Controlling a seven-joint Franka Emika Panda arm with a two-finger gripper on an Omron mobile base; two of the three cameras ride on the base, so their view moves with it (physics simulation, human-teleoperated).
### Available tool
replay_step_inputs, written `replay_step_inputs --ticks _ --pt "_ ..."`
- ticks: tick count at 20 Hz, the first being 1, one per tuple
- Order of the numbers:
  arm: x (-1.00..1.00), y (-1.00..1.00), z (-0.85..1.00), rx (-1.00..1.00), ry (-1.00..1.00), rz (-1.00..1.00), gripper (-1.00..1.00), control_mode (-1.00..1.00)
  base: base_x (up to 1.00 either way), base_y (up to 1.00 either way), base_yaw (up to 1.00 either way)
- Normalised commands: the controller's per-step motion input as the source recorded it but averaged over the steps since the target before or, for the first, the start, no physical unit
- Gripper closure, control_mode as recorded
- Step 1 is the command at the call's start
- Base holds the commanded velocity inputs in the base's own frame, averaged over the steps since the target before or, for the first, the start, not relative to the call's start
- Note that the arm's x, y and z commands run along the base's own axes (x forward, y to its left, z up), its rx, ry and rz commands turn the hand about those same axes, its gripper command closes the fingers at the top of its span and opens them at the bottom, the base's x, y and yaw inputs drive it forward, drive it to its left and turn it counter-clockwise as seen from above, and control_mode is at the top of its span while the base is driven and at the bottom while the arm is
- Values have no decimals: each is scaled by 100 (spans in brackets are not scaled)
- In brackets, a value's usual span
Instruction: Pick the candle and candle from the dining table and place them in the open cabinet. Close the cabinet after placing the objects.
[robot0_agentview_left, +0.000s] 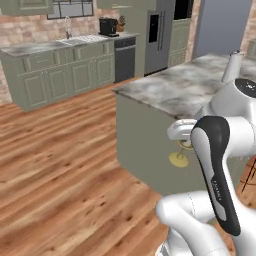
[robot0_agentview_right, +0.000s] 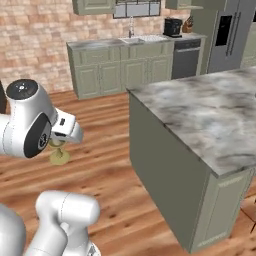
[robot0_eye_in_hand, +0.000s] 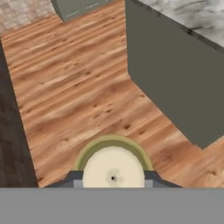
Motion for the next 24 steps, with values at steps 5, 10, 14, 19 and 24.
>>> replay_step_inputs --ticks 5,10,14,19,24 --pt "0 0 0 0 0 0 100 100 100 85 0" --pt "0 0 0 0 0 0 100 100 100 79 0" --pt "0 0 0 0 0 0 100 100 100 76 0" --pt "0 0 0 0 0 0 100 100 100 59 -5" --pt "0 0 0 0 0 0 100 100 100 37 -11"
